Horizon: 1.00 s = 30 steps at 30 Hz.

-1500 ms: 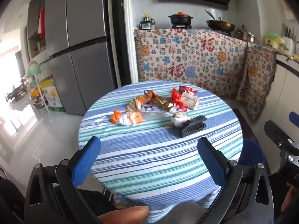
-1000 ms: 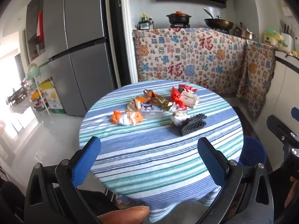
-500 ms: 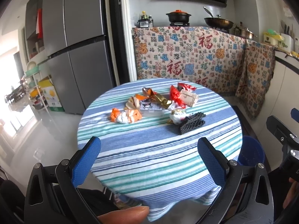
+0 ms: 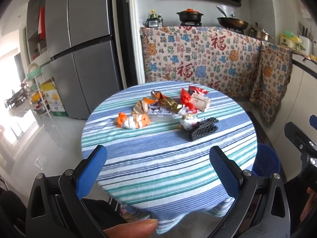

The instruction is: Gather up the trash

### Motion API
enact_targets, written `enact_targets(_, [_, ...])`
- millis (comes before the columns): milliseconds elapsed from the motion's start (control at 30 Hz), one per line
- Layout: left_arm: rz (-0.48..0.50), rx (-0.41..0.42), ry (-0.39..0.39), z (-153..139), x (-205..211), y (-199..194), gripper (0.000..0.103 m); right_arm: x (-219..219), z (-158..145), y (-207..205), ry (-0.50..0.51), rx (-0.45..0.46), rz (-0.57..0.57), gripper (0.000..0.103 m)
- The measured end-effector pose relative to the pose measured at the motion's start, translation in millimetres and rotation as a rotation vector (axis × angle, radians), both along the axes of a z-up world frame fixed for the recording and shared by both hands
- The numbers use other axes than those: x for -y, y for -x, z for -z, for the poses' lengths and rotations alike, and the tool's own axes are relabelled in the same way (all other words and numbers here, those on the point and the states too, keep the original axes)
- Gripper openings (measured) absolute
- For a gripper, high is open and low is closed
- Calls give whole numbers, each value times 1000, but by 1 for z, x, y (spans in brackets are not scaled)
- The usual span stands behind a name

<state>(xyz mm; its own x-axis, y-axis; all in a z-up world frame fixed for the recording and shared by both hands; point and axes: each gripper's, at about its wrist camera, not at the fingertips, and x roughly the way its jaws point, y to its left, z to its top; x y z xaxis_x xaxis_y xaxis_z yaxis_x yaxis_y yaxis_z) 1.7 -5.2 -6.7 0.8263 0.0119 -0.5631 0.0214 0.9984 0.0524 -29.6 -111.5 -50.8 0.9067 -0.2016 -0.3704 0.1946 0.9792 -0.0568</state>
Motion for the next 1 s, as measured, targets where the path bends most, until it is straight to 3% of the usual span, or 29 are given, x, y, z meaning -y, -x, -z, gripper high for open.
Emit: enact_targets(1000, [-1,-1,-8,3,-1,0,103,6,2,1,-3,-6,8,103])
